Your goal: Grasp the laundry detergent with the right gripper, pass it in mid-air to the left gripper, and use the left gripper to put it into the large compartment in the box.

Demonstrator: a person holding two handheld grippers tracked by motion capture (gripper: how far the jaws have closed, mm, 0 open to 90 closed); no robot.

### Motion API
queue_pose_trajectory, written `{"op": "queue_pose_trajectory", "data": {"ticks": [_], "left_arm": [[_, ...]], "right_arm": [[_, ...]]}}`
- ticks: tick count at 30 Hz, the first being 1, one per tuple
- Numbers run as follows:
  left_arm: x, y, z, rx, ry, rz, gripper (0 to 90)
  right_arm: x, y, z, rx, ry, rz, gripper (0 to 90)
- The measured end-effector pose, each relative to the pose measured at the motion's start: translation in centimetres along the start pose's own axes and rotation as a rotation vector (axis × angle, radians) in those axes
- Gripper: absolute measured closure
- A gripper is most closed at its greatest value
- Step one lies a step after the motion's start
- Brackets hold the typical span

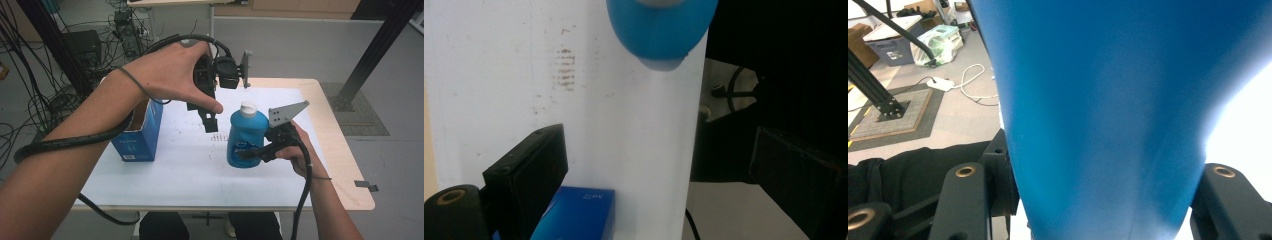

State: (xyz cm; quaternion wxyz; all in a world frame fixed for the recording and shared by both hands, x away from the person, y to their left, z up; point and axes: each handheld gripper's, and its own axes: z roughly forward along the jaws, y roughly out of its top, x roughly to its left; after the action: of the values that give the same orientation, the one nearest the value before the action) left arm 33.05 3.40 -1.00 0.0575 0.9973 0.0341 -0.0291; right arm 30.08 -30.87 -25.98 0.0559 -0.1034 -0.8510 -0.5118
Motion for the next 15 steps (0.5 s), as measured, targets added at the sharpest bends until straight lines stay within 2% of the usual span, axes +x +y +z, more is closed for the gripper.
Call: {"op": "queue_pose_trajectory", "data": {"ticks": [5, 11, 15], "left_arm": [[-0.3, 1.2, -0.2, 0.011, 0.014, 0.023, 8.7], [-0.7, 2.9, 0.4, 0.036, 0.021, 0.057, 8.5], [-0.8, 3.6, 0.5, 0.036, 0.011, 0.073, 8.5]], "right_arm": [[0.0, 0.3, 0.6, 0.005, 0.014, -0.012, 42.0], [-0.1, 0.5, 1.1, 0.001, 0.025, -0.021, 42.0], [-0.1, 0.9, 1.5, 0.008, 0.035, -0.027, 42.0]]}}
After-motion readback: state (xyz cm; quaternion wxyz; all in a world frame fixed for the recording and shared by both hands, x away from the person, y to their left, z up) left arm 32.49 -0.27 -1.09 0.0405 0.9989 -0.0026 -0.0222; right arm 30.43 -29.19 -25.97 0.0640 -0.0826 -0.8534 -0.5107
